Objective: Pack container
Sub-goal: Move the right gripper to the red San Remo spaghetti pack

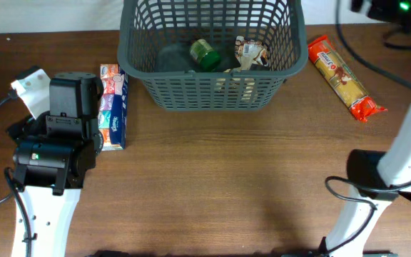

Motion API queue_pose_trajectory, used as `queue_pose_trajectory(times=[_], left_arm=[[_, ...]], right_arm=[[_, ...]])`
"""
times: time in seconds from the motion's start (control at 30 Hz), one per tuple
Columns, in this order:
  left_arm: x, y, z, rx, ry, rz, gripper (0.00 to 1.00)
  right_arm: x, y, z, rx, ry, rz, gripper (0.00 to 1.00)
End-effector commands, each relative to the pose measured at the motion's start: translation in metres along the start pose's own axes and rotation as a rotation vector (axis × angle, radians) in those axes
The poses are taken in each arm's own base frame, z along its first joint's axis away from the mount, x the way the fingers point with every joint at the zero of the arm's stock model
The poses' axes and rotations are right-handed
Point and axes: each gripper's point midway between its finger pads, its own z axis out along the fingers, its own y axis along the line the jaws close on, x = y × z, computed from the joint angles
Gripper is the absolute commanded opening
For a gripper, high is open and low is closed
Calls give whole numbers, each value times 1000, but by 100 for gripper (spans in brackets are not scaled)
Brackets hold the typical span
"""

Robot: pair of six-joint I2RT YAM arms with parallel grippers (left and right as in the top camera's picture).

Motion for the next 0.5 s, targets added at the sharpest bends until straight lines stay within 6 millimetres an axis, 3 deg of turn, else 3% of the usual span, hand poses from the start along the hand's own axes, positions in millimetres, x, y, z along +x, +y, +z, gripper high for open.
queue_pose_trajectory(times=[0.0, 0.13, 0.23, 0.37, 0.47], left_arm=[[-4, 4, -1, -14, -11, 8, 100], [-4, 4, -1, -14, -11, 8, 100], [-4, 4, -1, -14, -11, 8, 100], [-4, 4, -1, -14, -11, 8, 100], [-4, 4, -1, -14, -11, 8, 100]], right_arm=[[9, -28, 2, 80, 42, 40, 99], [4, -46, 10, 110, 37, 44, 99], [3, -55, 25, 112, 51, -55, 99], [24, -62, 55, 43, 159, -249, 99], [31, -99, 92, 128, 195, -229, 99]])
